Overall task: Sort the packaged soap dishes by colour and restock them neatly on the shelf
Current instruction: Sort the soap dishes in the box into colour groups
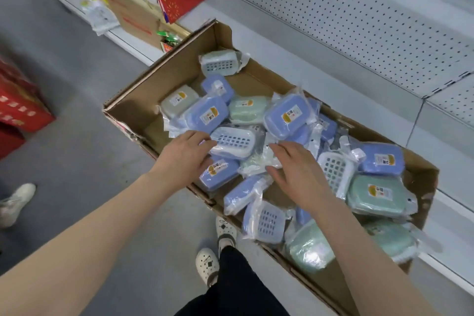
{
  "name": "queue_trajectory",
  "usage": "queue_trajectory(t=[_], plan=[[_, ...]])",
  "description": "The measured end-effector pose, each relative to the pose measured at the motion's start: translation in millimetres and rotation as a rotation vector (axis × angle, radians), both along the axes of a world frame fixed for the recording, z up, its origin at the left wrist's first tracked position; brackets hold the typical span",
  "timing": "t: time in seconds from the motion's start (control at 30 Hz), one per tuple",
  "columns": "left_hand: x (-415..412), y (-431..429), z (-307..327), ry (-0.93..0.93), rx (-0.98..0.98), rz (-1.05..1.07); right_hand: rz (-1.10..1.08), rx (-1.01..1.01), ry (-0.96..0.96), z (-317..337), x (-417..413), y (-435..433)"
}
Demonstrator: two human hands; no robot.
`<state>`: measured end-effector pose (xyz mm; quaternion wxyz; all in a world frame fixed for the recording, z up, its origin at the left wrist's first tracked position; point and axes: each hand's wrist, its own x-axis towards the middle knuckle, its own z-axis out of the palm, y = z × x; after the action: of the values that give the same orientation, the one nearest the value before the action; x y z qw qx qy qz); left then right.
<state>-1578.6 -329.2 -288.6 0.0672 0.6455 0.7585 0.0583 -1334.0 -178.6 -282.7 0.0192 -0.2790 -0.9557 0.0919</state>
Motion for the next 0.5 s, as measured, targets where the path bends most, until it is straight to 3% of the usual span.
queue_trajectory(t=[0.27, 0.5], plan=[[-68.2, 48.3, -17.2, -0.007, -0.032, 0.058, 0.005, 0.067, 0.063, -6.7, -86.5, 70.8], [-127.6, 68.2, -52.4, -0.073, 0.011, 0.17, -0.027, -0.026, -0.212, -34.7, -164.1, 105.5]])
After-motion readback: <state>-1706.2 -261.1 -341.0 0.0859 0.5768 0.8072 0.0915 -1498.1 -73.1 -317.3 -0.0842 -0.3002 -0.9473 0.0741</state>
